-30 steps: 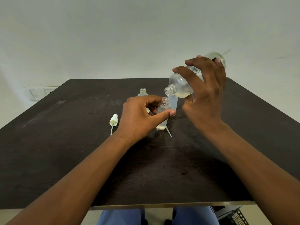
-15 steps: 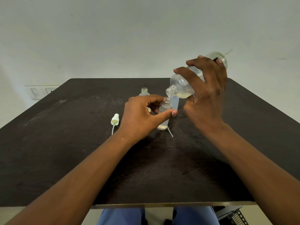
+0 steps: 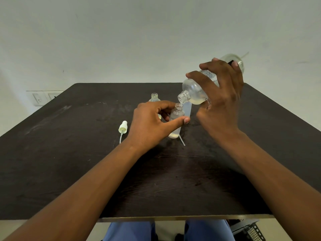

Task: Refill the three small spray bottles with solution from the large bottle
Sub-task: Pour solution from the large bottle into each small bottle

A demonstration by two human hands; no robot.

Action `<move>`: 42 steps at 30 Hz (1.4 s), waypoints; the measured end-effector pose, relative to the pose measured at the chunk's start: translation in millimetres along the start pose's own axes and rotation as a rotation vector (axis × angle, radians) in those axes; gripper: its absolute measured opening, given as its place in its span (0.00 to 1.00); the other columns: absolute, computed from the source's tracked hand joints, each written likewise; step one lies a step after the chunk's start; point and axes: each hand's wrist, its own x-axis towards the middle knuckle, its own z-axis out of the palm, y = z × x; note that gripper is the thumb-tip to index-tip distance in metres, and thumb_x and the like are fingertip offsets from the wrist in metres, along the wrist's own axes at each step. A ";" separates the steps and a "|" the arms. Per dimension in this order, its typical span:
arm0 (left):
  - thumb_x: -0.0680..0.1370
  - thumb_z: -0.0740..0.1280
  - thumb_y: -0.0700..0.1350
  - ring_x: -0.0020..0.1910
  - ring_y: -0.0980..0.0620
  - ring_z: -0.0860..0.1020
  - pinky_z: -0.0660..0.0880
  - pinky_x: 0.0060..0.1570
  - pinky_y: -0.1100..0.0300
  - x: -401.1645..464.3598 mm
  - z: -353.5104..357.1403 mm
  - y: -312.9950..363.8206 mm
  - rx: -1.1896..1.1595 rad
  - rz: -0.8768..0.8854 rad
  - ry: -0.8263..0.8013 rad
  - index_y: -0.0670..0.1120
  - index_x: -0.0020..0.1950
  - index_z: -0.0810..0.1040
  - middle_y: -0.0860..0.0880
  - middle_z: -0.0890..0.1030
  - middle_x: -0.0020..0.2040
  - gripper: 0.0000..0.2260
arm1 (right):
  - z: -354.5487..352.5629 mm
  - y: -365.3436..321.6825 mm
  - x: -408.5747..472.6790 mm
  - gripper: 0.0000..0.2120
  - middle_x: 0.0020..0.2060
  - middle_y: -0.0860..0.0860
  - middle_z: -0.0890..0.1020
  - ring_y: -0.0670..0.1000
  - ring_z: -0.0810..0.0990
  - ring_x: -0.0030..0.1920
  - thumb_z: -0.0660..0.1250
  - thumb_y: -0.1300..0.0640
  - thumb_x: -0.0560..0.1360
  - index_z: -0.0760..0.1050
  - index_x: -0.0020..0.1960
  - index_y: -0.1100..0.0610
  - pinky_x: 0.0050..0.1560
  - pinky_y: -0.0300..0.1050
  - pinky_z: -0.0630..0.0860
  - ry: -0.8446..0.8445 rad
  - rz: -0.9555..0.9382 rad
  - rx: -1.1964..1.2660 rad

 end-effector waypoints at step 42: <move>0.72 0.79 0.58 0.39 0.58 0.82 0.79 0.40 0.65 0.7 0.2 1.1 -0.004 -0.006 -0.004 0.51 0.54 0.88 0.59 0.86 0.42 0.16 | -2.7 -1.9 2.4 0.28 0.62 0.57 0.82 0.61 0.76 0.70 0.62 0.69 0.66 0.84 0.62 0.55 0.78 0.64 0.62 -0.008 -0.021 -0.002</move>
